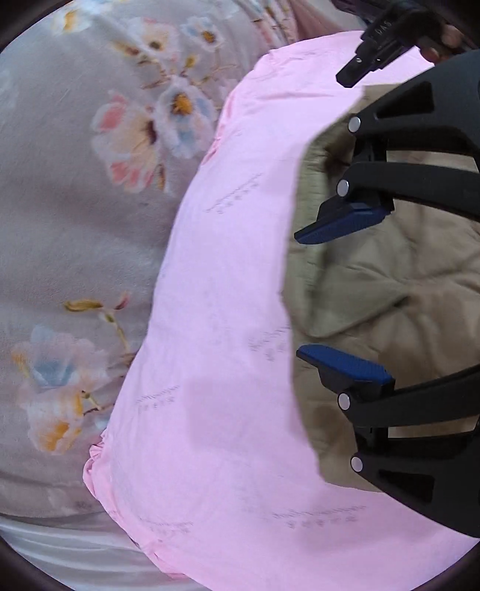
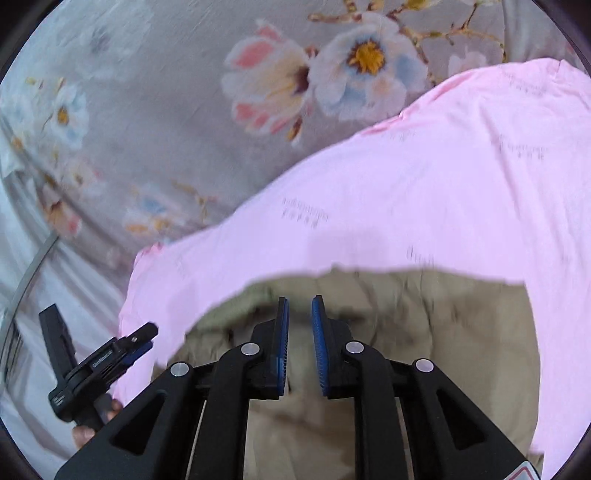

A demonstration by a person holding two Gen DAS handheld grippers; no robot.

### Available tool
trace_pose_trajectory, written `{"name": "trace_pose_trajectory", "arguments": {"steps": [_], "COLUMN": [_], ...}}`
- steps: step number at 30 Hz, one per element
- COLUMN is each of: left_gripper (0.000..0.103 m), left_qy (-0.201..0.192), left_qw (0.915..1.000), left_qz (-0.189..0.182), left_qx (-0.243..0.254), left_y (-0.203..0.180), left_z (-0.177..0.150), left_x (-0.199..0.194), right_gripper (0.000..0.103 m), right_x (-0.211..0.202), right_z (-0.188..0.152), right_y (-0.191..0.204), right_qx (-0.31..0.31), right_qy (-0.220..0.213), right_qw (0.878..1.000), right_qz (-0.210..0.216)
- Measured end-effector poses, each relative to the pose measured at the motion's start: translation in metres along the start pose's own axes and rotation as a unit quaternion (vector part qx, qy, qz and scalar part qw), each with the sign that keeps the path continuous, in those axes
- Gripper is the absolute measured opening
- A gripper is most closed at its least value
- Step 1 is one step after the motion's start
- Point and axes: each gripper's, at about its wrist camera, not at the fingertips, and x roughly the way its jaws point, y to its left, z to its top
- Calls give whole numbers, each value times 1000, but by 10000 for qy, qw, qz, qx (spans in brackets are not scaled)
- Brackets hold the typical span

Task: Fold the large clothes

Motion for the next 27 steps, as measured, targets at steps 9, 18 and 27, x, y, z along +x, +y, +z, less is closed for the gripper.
{"name": "trace_pose_trajectory", "arguments": {"steps": [9,18,27], "left_gripper": [41,41,41], "left_qy": [1127,373,155], "left_qw": [9932,9877,9847], "left_qz": [261,862,1048], "left_qx": [92,1247,1385], "left_y": [-20,-28,-31], "left_z": [-11,-73,-78], "left_x": [90,86,93], "right_gripper": [15,11,10], "right_x": [85,89,101], "right_z": [-6,-56,-63], "right_y": [15,11,5], "right_qx": [-794,-1987,-1993], "right_qy": [735,699,687], "right_qw": [9923,9677,9665], "right_qz": [-601,-1386,-1465]}}
